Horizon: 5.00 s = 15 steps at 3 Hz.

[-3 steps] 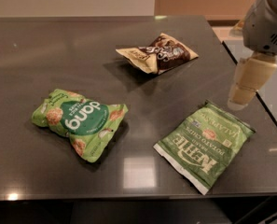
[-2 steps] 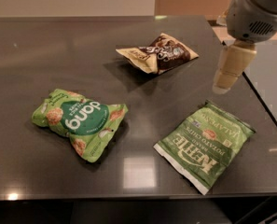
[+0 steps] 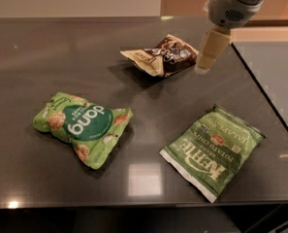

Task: Move brown chip bag near green jalapeno chip bag

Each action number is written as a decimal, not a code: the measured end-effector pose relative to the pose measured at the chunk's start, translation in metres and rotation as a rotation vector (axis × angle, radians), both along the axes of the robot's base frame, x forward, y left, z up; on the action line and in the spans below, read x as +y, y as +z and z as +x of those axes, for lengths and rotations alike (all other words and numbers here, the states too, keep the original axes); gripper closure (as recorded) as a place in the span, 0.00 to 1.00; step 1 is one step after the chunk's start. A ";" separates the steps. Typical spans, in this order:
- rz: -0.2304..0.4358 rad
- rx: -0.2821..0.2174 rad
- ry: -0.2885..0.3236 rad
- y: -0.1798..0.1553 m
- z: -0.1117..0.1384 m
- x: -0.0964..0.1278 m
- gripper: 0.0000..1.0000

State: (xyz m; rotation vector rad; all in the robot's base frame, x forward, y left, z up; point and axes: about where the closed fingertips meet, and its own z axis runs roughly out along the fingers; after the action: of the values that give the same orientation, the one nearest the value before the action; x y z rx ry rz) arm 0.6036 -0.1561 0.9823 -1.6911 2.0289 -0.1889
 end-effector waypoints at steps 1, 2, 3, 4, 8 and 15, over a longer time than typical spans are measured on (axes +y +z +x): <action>0.051 -0.018 0.034 -0.013 0.032 0.023 0.00; 0.106 -0.019 0.074 -0.034 0.055 0.044 0.00; 0.156 0.006 0.111 -0.056 0.069 0.061 0.00; 0.201 0.032 0.136 -0.076 0.079 0.073 0.00; 0.269 0.103 0.197 -0.117 0.095 0.110 0.18; 0.101 0.122 0.255 -0.021 -0.023 0.036 1.00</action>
Offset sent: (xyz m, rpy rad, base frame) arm 0.0820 0.0675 -0.0553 0.1749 -0.0257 0.1188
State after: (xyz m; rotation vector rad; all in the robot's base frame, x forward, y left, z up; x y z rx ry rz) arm 0.5802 -0.1199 0.9610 -1.9155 1.8492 0.1023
